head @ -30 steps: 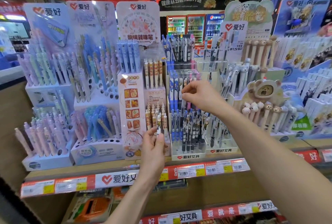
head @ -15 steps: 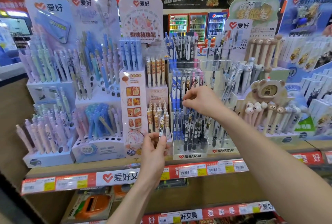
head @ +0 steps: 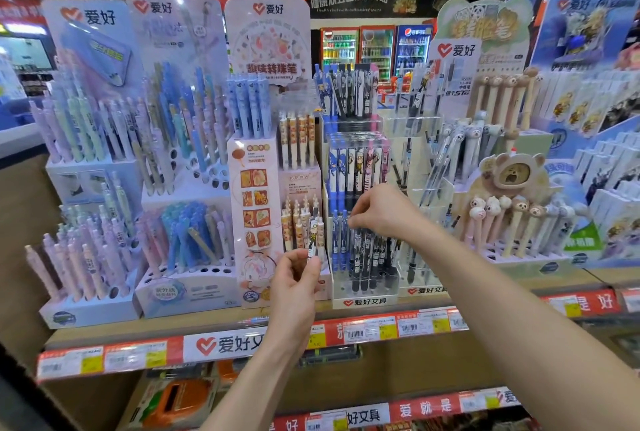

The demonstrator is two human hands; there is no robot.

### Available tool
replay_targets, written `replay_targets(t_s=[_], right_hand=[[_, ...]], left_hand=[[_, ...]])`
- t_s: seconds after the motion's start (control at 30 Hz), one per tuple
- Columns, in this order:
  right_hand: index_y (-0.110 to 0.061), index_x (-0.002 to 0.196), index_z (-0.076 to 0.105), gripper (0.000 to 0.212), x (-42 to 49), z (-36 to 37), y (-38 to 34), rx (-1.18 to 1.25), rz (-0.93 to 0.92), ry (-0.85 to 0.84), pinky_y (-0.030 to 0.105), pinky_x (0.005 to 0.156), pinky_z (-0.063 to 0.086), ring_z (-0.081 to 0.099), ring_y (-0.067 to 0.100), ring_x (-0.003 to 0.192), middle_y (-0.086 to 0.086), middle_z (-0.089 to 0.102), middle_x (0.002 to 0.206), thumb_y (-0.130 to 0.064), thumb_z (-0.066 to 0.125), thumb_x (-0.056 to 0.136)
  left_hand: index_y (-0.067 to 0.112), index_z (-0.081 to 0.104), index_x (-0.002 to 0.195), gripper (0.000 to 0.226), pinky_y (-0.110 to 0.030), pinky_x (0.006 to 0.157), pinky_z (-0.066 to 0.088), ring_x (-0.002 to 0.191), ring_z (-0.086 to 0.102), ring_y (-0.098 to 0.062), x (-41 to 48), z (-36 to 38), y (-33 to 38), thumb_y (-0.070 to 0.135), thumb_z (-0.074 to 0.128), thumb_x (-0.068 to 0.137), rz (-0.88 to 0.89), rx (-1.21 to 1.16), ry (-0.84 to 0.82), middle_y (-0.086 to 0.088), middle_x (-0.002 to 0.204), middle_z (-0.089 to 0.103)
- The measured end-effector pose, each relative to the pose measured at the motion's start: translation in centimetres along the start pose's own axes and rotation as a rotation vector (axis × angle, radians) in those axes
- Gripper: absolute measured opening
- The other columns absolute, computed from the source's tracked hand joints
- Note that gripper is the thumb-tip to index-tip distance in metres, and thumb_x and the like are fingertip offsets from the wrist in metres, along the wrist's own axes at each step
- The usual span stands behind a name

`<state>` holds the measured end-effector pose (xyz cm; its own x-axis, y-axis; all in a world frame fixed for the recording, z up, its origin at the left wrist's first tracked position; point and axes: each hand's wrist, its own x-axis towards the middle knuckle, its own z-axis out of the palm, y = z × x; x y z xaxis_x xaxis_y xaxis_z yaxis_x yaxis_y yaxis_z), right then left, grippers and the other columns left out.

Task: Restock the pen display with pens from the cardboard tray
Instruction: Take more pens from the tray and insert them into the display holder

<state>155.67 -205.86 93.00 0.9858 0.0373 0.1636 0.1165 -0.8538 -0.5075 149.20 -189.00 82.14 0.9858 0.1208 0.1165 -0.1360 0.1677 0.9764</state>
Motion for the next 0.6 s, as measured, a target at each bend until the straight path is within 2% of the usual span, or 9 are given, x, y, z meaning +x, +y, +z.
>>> replay_targets(t_s=[0.17,0.33,0.43,0.53,0.6], right_hand=[[-0.015,0.089,0.079,0.017,0.2,-0.1,-0.2,0.000,0.002,-0.031,0.034,0.077,0.060,0.071,0.016,0.079,-0.003,0.074,0.080,-0.030,0.081,0.081],[-0.015,0.089,0.078,0.017,0.1,-0.4,-0.1,0.018,-0.012,-0.064,0.037,0.072,0.063,0.075,0.026,0.081,-0.001,0.075,0.079,-0.030,0.078,0.084],[-0.016,0.097,0.076,0.018,-0.3,-0.7,-0.2,0.035,-0.034,-0.010,0.033,0.071,0.062,0.074,0.024,0.079,-0.004,0.073,0.082,-0.032,0.070,0.091],[-0.017,0.101,0.076,0.016,-1.0,-1.4,-0.8,0.160,-0.063,0.076,0.037,0.072,0.061,0.066,0.017,0.067,-0.004,0.073,0.085,-0.028,0.068,0.093],[-0.019,0.102,0.076,0.015,-1.9,-1.9,-1.5,0.308,-0.104,0.021,0.036,0.073,0.058,0.065,0.012,0.073,-0.004,0.075,0.089,-0.028,0.069,0.092]], left_hand=[[0.019,0.059,0.112,0.018,-0.036,0.086,0.053,0.094,0.056,-0.018,0.2,-0.1,-0.1,0.027,0.063,0.097,-0.016,-0.019,0.009,0.000,0.100,0.058],[0.022,0.059,0.114,0.019,-0.037,0.090,0.054,0.096,0.058,-0.018,0.1,-0.2,-0.2,0.026,0.063,0.096,-0.022,-0.033,0.012,0.003,0.100,0.059],[0.026,0.060,0.116,0.019,-0.038,0.095,0.054,0.097,0.058,-0.016,0.1,-0.2,-0.1,0.028,0.063,0.097,-0.019,-0.006,0.008,0.004,0.101,0.062],[0.029,0.062,0.115,0.017,-0.032,0.091,0.054,0.096,0.059,-0.012,0.2,0.0,0.3,0.029,0.060,0.098,-0.012,0.037,0.017,0.005,0.103,0.065],[0.031,0.063,0.117,0.019,-0.026,0.087,0.052,0.102,0.062,-0.007,0.3,0.2,0.9,0.028,0.060,0.099,0.015,0.082,0.017,0.010,0.109,0.068]])
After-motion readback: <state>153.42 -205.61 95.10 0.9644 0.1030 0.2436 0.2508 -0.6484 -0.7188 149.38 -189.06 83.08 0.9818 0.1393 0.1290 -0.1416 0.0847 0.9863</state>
